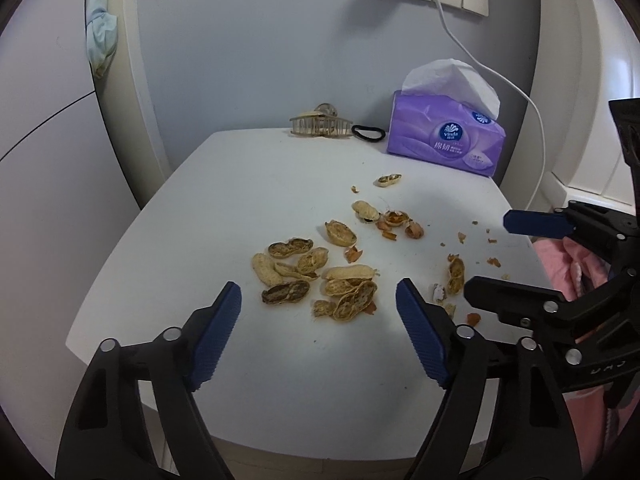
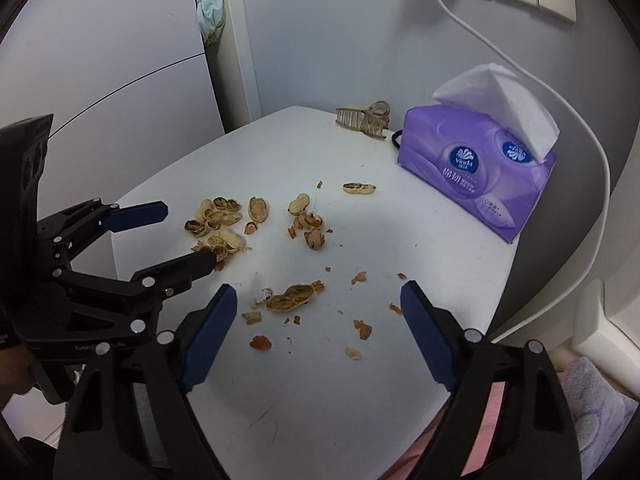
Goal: Collect trash
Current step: 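Lower the left tool onto the peanut shells and close its fingers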
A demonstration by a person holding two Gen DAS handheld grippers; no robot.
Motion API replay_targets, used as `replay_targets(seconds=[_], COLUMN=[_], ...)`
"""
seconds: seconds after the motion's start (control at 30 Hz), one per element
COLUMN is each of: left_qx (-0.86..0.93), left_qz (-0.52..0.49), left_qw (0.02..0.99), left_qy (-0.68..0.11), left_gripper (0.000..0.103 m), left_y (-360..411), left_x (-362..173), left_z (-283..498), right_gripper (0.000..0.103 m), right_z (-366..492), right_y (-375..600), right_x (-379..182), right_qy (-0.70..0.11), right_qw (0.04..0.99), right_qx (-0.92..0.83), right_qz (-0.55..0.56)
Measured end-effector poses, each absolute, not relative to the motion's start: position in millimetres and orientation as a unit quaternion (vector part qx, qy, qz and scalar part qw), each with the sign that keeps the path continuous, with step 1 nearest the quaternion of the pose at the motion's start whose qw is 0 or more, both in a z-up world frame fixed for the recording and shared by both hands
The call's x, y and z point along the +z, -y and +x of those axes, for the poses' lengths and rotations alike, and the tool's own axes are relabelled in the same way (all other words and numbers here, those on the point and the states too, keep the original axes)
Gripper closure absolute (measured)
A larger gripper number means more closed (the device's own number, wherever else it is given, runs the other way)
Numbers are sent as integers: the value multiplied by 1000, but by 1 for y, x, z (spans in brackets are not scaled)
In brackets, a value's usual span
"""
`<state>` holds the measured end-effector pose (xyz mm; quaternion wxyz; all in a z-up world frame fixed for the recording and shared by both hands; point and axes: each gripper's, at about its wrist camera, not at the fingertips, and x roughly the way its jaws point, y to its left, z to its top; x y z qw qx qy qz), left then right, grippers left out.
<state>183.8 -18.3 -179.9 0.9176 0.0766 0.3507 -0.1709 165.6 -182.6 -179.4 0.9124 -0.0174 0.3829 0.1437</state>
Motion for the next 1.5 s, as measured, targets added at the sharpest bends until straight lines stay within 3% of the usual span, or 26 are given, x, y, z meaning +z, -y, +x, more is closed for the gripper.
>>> replay_targets(seconds=[0.1, 0.37, 0.5, 0.73, 0.93, 1.0, 1.4, 1.5], left_qx=[-177, -180, -180, -182, -183, -183, -180, -180], left_qz=[77, 82, 84, 88, 90, 92, 95, 90], left_qw=[918, 917, 918, 920, 922, 922, 924, 925], left_qy=[-347, -346, -343, -334, -330, -328, -323, -323], left_gripper=[41, 46, 60, 73, 78, 86, 89, 89], left_y=[20, 21, 20, 22, 24, 25, 23, 22], left_x=[-181, -189, -190, -190, -190, -191, -190, -190], left_z=[182, 181, 180, 178, 178, 178, 175, 174], right_gripper=[27, 30, 41, 44, 54, 59, 86, 89], right_z=[165, 160, 162, 162, 161, 161, 161, 162], right_y=[183, 178, 177, 176, 172, 171, 164, 165], right_x=[-181, -188, -192, -195, -195, -195, -193, -192], right_qy=[-379, -376, -381, -381, -374, -374, -371, -372], right_qw=[913, 913, 910, 910, 911, 911, 909, 909], right_qx=[147, 156, 160, 161, 169, 172, 186, 187], right_qz=[-18, -33, -30, -34, -39, -37, -36, -31])
